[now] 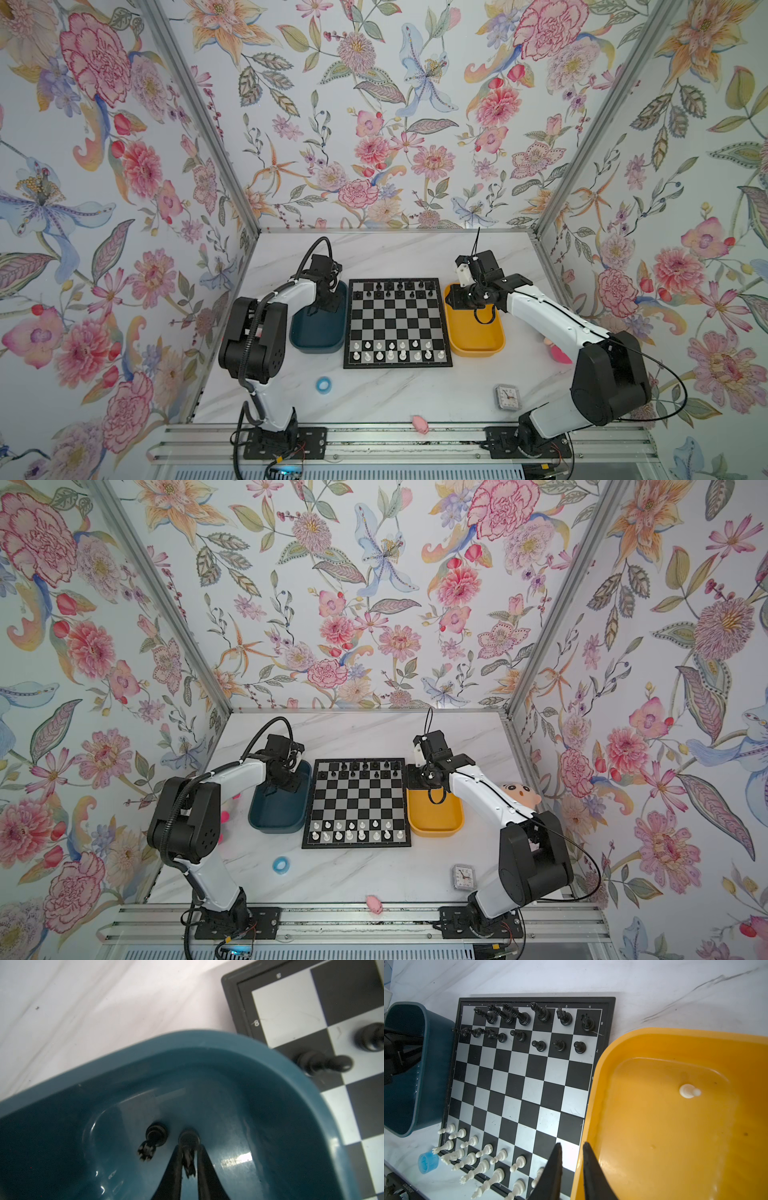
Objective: Set up the chess pieces on the board
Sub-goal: 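Close the left gripper on a black rook in the teal bin, then lift the black rook with the left gripper and carry it over the board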
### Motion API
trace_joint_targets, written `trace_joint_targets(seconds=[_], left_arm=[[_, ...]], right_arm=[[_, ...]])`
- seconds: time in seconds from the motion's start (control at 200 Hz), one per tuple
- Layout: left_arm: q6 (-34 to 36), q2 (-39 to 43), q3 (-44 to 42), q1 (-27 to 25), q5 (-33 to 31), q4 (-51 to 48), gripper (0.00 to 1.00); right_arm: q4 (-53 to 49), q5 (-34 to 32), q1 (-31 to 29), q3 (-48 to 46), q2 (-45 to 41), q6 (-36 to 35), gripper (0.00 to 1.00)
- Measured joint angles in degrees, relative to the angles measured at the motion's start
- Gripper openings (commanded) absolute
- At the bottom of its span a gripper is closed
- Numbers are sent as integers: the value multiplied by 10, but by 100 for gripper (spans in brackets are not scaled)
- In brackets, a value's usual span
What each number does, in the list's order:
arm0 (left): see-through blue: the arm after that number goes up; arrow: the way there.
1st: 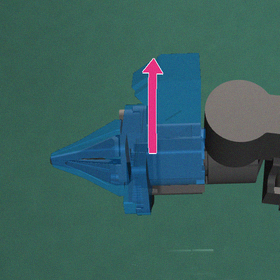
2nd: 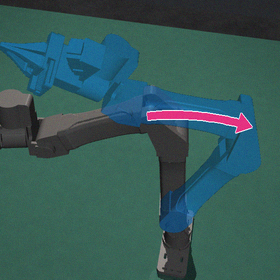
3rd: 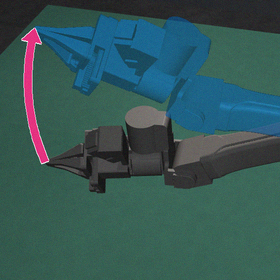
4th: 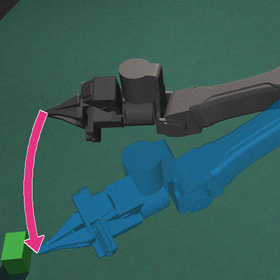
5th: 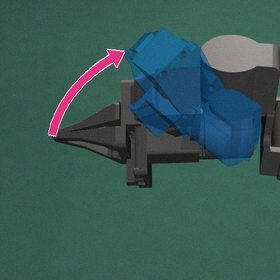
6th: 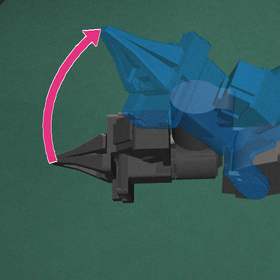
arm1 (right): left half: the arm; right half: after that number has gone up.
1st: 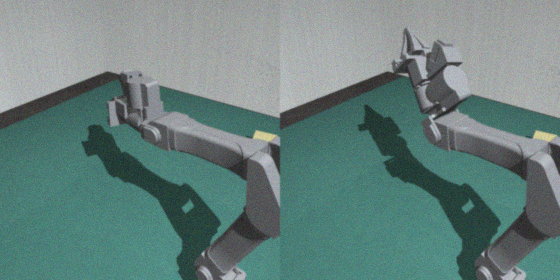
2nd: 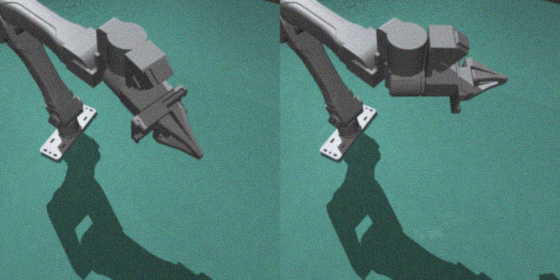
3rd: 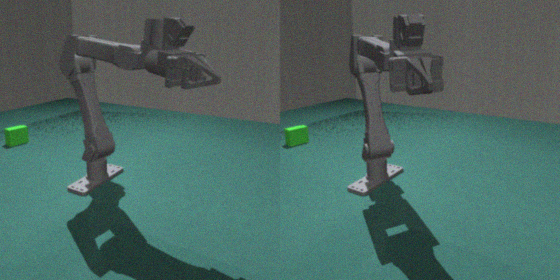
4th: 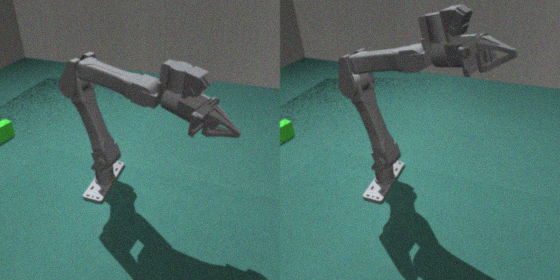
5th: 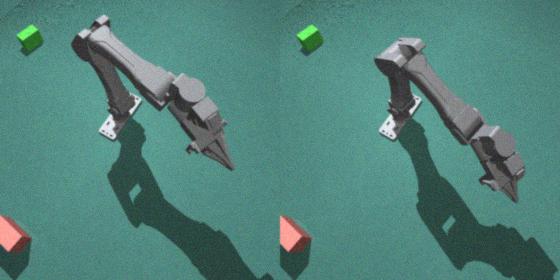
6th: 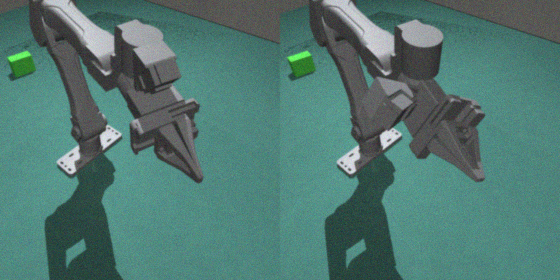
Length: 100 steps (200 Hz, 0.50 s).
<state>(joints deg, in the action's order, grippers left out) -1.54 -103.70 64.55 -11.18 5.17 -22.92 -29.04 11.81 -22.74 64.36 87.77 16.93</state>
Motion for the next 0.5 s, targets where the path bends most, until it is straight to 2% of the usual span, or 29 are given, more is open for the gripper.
trace_joint_targets(seconds=[0.275,0.5], left_arm=[[-5,0,0,0,0,0,2],[-10,7,0,0,1,-2,0]], right_arm=[[2,0,0,0,0,0,21],[2,0,0,-1,0,0,21]])
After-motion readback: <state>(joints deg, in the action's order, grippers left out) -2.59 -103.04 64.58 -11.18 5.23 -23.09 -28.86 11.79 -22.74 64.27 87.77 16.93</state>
